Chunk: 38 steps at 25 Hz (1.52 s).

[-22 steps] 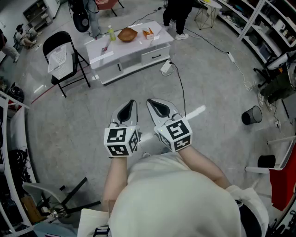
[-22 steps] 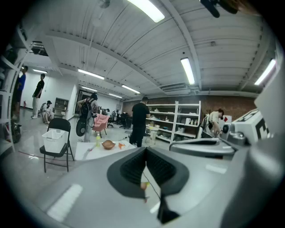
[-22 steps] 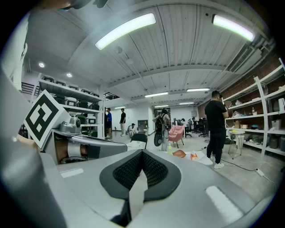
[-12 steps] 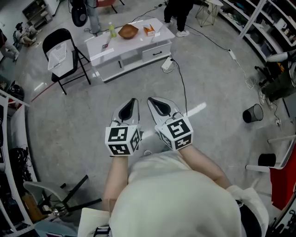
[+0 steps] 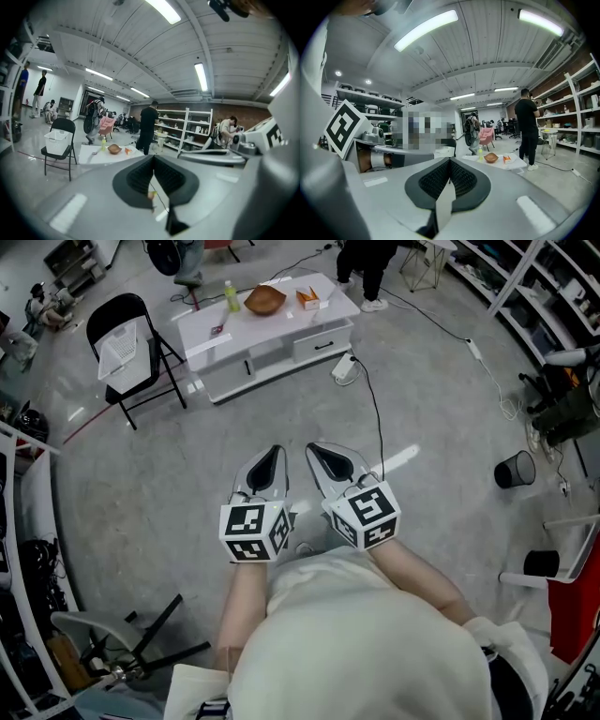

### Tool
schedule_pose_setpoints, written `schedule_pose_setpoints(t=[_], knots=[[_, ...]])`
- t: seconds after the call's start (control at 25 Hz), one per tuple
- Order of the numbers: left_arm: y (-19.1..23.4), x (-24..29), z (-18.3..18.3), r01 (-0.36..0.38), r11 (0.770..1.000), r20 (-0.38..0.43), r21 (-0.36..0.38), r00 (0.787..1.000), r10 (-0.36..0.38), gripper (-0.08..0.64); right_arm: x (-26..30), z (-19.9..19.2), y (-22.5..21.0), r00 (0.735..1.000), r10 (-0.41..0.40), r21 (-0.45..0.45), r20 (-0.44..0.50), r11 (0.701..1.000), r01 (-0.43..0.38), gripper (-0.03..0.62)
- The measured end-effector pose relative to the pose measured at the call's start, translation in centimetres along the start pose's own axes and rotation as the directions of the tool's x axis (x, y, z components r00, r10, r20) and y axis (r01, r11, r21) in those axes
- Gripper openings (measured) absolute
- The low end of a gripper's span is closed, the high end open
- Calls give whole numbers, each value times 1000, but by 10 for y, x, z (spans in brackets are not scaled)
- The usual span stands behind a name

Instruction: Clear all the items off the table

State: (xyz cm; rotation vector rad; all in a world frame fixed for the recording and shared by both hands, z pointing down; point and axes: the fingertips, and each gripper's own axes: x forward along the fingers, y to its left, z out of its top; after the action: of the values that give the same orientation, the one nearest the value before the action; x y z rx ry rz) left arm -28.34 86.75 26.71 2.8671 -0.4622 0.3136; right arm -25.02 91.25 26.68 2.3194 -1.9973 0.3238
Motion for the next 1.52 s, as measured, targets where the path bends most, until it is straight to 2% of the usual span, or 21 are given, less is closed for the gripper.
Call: schedule_pose_setpoints(t=[0.24,0.56,0.96,1.52], knots=[[18,13,4,-21,999,-4,-28,1000,21,9,20,2,-1,999,29,-15,-29,999,-29,-3],[44,57,16,-51,998,7,-30,999,51,9,62,18,-25,998,59,-46,0,997,-59,-3],[74,149,47,-71,997,-1,-14,997,71,9,136,41,-101,998,60,-32,12,998,-59,-3],[108,271,94,-129,991,-3,-48,992,129,9,227,80,-204,994,111,-25,-8,993,-111,-3]])
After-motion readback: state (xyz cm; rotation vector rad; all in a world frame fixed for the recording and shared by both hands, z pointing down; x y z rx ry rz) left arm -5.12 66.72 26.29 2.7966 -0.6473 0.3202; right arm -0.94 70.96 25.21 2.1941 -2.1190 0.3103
